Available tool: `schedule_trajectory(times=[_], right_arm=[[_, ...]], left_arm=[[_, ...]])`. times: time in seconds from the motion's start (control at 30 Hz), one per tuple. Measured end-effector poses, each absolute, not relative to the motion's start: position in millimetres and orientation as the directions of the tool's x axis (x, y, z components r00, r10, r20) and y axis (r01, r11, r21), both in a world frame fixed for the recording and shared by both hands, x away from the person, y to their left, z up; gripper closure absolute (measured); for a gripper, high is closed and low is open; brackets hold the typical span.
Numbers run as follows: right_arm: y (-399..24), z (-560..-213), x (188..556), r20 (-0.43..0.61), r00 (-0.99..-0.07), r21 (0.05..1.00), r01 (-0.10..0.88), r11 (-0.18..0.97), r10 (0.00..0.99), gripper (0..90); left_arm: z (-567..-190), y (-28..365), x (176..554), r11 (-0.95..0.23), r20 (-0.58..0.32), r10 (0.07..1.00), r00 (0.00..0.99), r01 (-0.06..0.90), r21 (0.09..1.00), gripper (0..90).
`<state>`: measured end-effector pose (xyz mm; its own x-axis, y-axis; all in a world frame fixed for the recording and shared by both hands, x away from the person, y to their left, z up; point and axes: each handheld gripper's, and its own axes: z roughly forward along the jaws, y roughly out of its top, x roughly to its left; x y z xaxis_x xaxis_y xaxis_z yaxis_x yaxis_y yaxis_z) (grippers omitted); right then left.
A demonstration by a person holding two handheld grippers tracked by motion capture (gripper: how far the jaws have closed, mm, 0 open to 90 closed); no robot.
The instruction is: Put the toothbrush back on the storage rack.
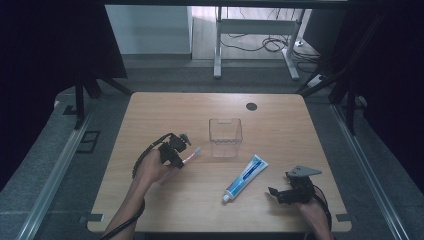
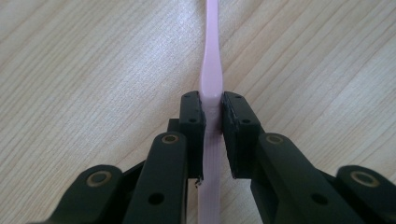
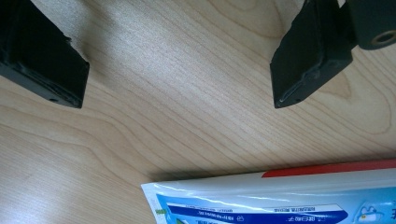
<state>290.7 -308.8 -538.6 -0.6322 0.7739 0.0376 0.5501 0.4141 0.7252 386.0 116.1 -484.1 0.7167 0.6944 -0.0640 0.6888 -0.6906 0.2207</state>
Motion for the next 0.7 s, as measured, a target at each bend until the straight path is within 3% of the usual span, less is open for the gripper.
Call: schedule_trajectory(times=[0.23,0.7], right_arm=[[-310,-539,292,0.032,-0.620,0.725,0.555,0.409,0.784,0.0],[-309,-539,291,0.024,-0.622,0.725,0.550,0.415,0.783,0.0]], left_arm=[[-477,122,385,-0.678,-0.060,0.700,0.711,0.689,0.254,78.8],[-452,135,385,-0.630,-0.102,0.699,0.708,0.678,0.379,78.8]])
